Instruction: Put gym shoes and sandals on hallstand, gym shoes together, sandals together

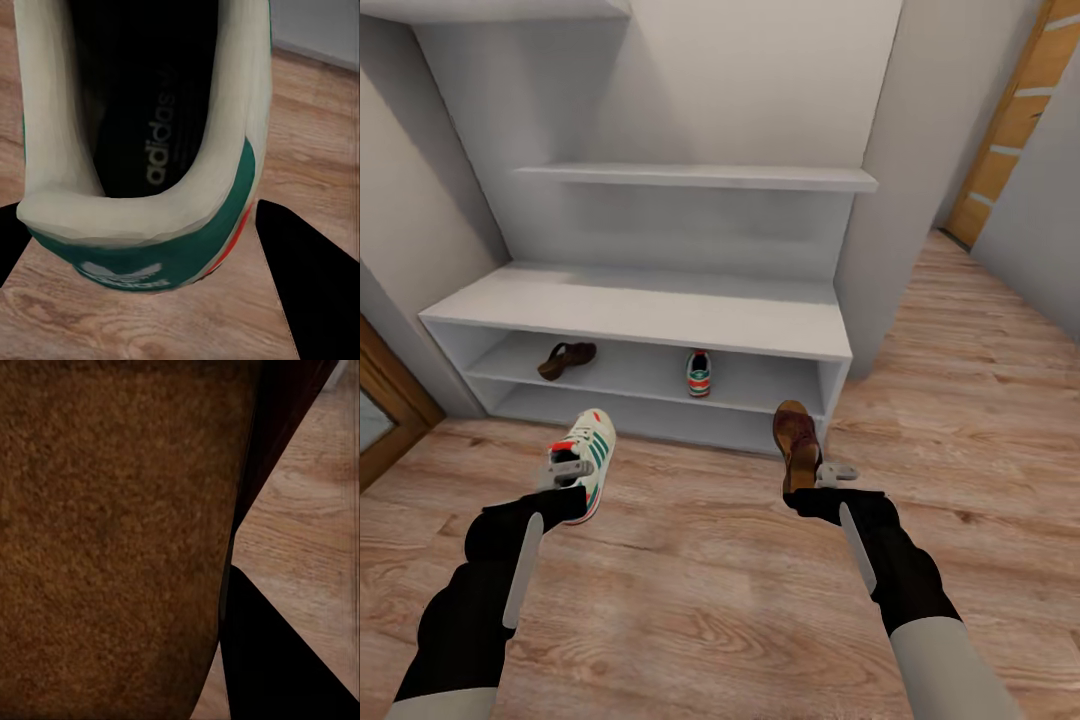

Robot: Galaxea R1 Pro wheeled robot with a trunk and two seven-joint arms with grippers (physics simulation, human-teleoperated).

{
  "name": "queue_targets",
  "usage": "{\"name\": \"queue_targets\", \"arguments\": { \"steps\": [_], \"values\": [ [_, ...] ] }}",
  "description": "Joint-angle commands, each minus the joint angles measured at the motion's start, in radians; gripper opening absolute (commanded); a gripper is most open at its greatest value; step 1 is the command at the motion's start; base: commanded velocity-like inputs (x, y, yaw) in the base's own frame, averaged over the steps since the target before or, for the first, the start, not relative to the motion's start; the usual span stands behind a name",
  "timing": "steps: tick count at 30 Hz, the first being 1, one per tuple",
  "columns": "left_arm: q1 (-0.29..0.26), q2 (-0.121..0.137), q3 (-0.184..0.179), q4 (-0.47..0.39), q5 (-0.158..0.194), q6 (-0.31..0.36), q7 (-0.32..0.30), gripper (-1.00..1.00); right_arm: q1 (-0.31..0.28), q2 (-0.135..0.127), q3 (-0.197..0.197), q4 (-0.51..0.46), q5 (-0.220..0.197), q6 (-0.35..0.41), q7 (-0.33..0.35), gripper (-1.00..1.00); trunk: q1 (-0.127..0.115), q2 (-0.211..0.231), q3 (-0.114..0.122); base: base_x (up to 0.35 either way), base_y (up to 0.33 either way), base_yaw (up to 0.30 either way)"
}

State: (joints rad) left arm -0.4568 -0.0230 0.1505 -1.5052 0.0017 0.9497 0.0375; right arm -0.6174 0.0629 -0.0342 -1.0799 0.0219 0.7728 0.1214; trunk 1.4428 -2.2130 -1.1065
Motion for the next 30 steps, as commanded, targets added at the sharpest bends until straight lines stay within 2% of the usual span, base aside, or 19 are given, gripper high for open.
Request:
{"name": "queue_targets", "arguments": {
  "steps": [1, 14, 30],
  "values": [
    [0.0, 0.0, 0.0, 0.0, 0.0, 0.0, 0.0, -1.0, 0.0, 0.0, 0.0, 0.0, -0.004, 0.0, -0.003, -1.0, 0.0, 0.0, 0.0, 0.0, 0.002, -0.285],
    [0.001, 0.0, -0.003, 0.0, 0.0, 0.0, 0.001, -1.0, 0.0, 0.0, 0.0, 0.0, -0.004, 0.0, -0.003, -1.0, 0.0, 0.0, 0.0, -0.047, 0.057, -0.26],
    [0.001, -0.001, -0.003, -0.001, 0.0, 0.0, 0.001, -1.0, 0.0, 0.001, 0.0, 0.0, -0.004, 0.0, -0.005, -1.0, 0.0, 0.0, 0.0, -0.015, 0.002, -0.015]
  ]
}}
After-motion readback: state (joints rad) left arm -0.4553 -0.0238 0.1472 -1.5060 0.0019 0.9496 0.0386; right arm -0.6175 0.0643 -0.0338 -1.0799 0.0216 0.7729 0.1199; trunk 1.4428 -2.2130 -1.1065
